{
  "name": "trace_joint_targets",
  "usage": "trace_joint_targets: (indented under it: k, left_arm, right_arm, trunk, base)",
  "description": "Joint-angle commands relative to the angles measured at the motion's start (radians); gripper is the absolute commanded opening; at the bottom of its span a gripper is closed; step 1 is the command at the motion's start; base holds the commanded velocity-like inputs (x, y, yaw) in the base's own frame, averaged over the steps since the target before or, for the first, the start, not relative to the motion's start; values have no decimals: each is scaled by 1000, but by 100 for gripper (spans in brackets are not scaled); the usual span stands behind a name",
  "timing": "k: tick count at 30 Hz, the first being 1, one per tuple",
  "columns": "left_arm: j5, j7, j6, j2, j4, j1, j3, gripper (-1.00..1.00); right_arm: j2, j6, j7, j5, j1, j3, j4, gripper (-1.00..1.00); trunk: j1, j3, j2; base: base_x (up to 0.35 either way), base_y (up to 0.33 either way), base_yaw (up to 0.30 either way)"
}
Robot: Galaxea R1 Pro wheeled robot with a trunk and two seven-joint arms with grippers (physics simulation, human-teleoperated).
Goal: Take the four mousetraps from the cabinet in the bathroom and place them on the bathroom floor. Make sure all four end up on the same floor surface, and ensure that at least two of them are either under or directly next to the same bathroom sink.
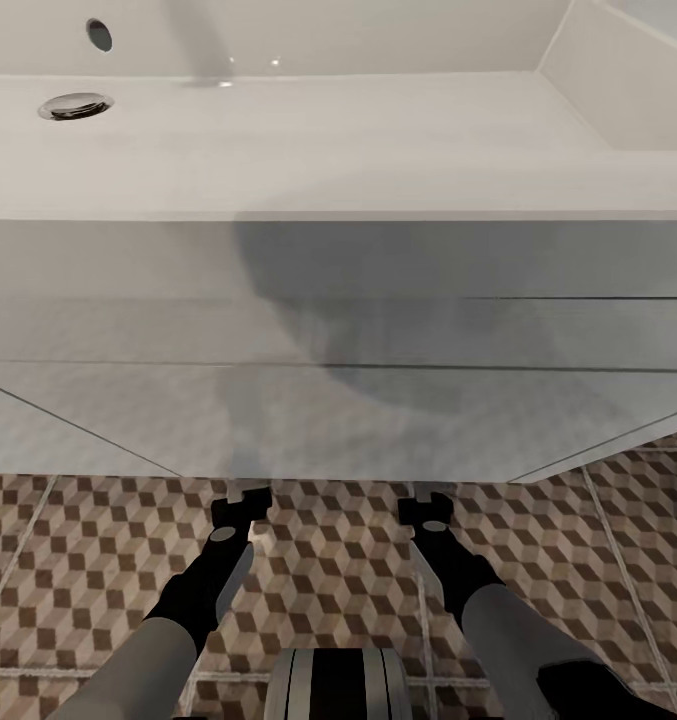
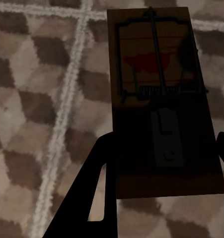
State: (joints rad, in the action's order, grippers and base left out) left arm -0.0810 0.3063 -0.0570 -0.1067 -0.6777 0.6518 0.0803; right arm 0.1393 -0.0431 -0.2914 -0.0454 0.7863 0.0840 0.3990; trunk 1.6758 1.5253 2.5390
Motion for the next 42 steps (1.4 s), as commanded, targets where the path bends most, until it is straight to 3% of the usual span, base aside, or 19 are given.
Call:
trace_joint_targets:
  k: [1, 7, 18, 27, 35, 42]
  left_arm:
    - [-8, 8, -5, 1, -2, 0, 6, -100]
    - [-8, 8, -9, 1, -2, 0, 6, -100]
    - [-8, 8, -8, 1, -2, 0, 6, -100]
    - [-8, 8, -8, 1, -2, 0, 6, -100]
    - [-8, 8, -7, 1, -2, 0, 6, -100]
    - [-8, 8, -6, 1, -1, 0, 6, -100]
  right_arm:
    - [-1, -5, -7, -2, 4, 6, -2, -100]
    - [-1, -6, -5, 29, 30, 6, -26, -100]
    - [-5, -3, -3, 36, 36, 5, -34, -100]
    - [-6, -3, 64, 38, 43, 5, -64, -100]
    - [-24, -4, 76, 90, 59, 5, -89, -100]
    - [-28, -7, 83, 100, 63, 5, -92, -100]
  trunk:
    - [0, 1, 0]
    - [0, 1, 0]
    - [0, 1, 0]
    - [0, 1, 0]
    - [0, 1, 0]
    - [0, 1, 0]
  base:
    - [0, 0, 0]
    - [0, 0, 0]
    - [0, 0, 0]
    - [0, 0, 0]
    - [0, 0, 0]
    - [0, 0, 0]
